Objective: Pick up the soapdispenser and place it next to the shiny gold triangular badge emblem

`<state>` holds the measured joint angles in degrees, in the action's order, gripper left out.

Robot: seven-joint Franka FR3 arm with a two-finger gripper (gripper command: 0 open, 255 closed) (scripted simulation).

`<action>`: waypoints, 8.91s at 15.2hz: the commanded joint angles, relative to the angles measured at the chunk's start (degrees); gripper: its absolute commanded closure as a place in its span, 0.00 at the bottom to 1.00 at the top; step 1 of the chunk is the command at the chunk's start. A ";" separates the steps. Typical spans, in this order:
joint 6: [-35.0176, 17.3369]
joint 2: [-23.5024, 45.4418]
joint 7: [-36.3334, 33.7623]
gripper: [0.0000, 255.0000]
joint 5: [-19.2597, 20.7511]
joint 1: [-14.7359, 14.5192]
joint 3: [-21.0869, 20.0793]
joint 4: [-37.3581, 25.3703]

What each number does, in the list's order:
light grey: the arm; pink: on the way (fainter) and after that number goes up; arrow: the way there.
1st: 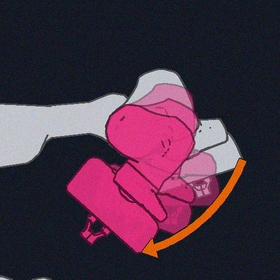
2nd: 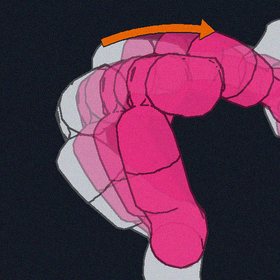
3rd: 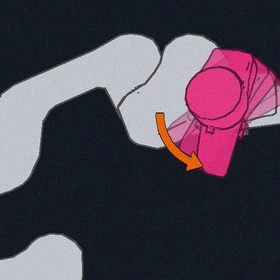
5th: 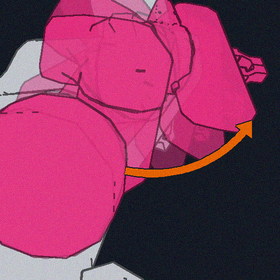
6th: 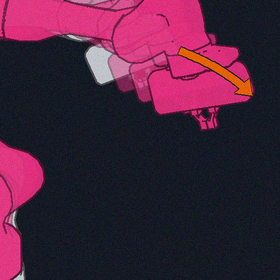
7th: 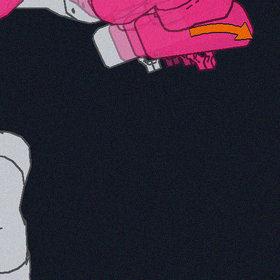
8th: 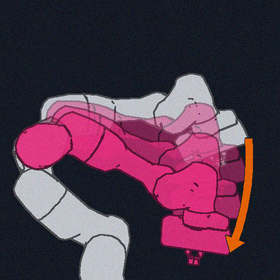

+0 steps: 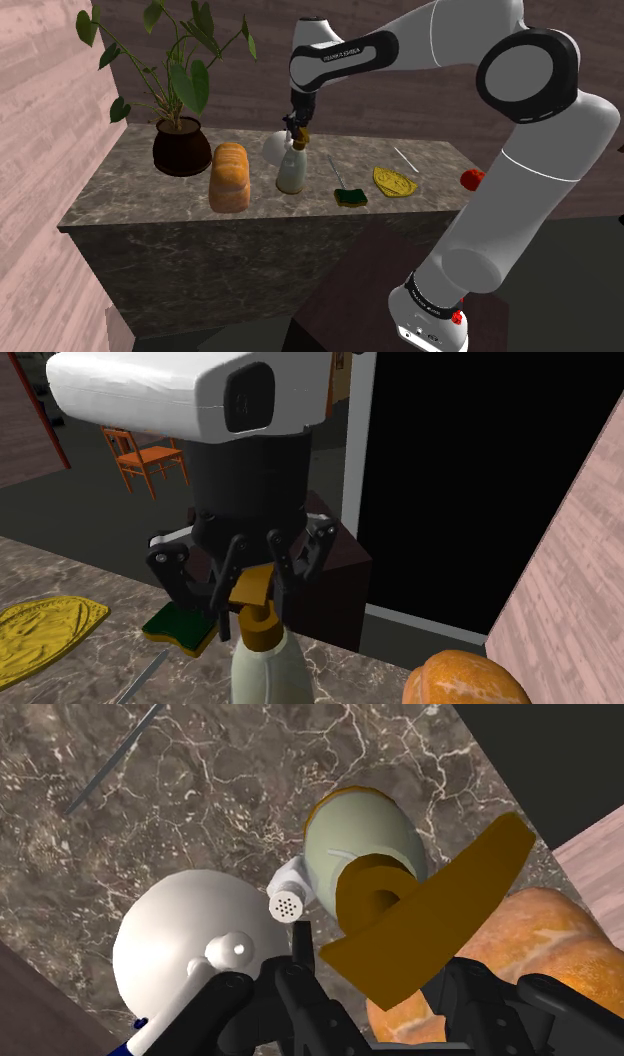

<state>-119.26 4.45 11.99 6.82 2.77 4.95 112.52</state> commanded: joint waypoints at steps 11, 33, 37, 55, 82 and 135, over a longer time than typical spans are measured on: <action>8.76 -1.93 0.98 1.00 -0.28 -0.04 -0.03 -6.88; 25.90 -0.96 2.72 1.00 -0.76 -0.15 -0.12 -25.08; 29.29 0.01 3.09 1.00 -0.85 -0.14 -0.12 -29.46; 48.21 10.29 5.40 1.00 -1.52 0.35 0.17 -58.76; 43.85 -5.98 33.81 1.00 -1.87 16.44 12.66 -40.96; 3.40 -16.14 33.21 1.00 1.90 18.81 14.80 9.02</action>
<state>-115.03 -11.75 45.21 8.69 21.53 19.68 120.86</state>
